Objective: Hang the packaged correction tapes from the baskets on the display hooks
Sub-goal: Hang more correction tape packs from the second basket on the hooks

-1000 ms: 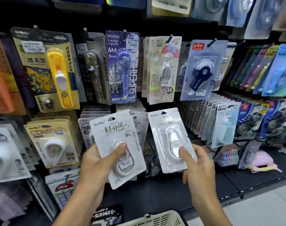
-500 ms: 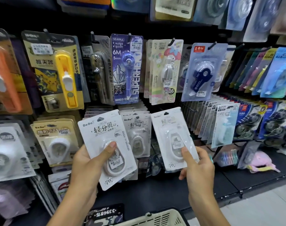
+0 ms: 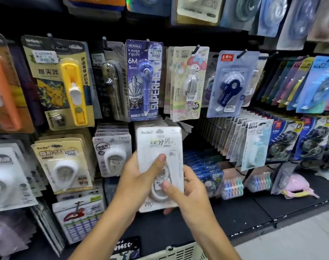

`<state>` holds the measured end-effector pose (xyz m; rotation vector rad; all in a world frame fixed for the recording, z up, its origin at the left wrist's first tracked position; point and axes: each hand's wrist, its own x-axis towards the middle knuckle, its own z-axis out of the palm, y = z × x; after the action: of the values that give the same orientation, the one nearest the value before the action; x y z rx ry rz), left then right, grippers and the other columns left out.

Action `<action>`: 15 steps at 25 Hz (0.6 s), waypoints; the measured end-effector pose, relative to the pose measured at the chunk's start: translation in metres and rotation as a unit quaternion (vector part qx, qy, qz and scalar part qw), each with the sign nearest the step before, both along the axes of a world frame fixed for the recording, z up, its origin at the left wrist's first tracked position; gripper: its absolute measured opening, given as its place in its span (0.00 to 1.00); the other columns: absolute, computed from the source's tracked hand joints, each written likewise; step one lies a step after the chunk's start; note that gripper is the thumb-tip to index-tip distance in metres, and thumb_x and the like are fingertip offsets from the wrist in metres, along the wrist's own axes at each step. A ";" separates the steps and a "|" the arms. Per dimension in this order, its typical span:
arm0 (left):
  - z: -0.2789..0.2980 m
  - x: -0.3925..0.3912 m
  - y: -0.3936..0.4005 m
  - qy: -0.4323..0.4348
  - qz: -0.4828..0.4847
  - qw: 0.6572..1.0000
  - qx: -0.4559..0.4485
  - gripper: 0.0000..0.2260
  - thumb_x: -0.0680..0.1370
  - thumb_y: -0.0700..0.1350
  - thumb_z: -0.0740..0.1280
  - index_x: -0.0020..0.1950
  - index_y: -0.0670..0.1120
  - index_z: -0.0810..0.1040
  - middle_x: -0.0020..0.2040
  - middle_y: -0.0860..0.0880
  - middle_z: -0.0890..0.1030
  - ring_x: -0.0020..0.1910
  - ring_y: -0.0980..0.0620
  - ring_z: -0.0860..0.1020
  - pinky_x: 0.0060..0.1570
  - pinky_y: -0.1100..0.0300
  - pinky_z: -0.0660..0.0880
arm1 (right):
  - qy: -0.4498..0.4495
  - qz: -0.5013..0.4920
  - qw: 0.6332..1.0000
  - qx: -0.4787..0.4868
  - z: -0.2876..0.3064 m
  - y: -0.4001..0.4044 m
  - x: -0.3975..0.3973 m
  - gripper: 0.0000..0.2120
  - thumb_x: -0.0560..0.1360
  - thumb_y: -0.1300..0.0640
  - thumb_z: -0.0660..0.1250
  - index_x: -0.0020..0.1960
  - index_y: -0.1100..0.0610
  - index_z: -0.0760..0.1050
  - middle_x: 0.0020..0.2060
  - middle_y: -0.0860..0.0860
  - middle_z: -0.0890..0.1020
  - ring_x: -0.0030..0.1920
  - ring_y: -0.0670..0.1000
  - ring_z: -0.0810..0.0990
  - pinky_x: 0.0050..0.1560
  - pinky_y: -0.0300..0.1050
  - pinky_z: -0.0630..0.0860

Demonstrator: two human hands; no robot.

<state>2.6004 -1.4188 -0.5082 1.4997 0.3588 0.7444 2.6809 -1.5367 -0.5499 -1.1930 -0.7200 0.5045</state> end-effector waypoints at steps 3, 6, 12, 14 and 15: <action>0.002 0.011 0.014 0.158 0.082 0.927 0.331 0.23 0.78 0.69 0.58 0.67 0.60 0.73 0.65 0.64 0.77 0.67 0.57 0.75 0.65 0.56 0.73 | 0.043 -0.133 0.990 0.002 0.015 -0.007 0.021 0.23 0.74 0.53 0.76 0.65 0.45 0.74 0.49 0.52 0.87 0.34 0.53 0.84 0.20 0.41 0.72; -0.009 0.019 0.032 0.268 0.102 0.744 0.604 0.29 0.83 0.59 0.54 0.83 0.57 0.50 0.84 0.56 0.48 0.82 0.56 0.43 0.77 0.53 0.37 | 0.050 -0.181 0.981 -0.047 0.020 -0.027 0.045 0.20 0.76 0.56 0.73 0.64 0.41 0.75 0.45 0.52 0.88 0.30 0.51 0.80 0.20 0.40 0.70; -0.022 0.017 0.027 0.267 0.103 0.701 0.653 0.32 0.82 0.55 0.58 0.84 0.53 0.50 0.81 0.52 0.37 0.78 0.51 0.31 0.72 0.46 0.26 | 0.087 -0.190 0.978 -0.021 0.022 -0.045 0.053 0.13 0.76 0.59 0.72 0.57 0.44 0.83 0.41 0.50 0.87 0.24 0.43 0.78 0.18 0.34 0.66; -0.023 0.018 0.026 0.268 0.110 0.689 0.664 0.33 0.82 0.55 0.61 0.84 0.52 0.53 0.81 0.51 0.40 0.79 0.48 0.34 0.73 0.43 0.28 | 0.072 -0.183 0.979 -0.043 0.021 -0.044 0.052 0.13 0.76 0.59 0.72 0.58 0.46 0.83 0.43 0.50 0.88 0.26 0.44 0.80 0.18 0.35 0.67; -0.023 0.019 0.025 0.276 0.108 0.687 0.664 0.33 0.82 0.55 0.60 0.84 0.52 0.52 0.82 0.51 0.40 0.79 0.48 0.33 0.73 0.42 0.28 | 0.068 -0.201 0.976 -0.047 0.020 -0.043 0.052 0.13 0.76 0.59 0.73 0.57 0.46 0.83 0.44 0.50 0.88 0.29 0.46 0.83 0.20 0.37 0.70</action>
<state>2.6190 -1.3937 -0.5310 3.1637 0.4714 0.7178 2.7333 -1.5799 -0.5298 -1.3380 -0.3260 0.2789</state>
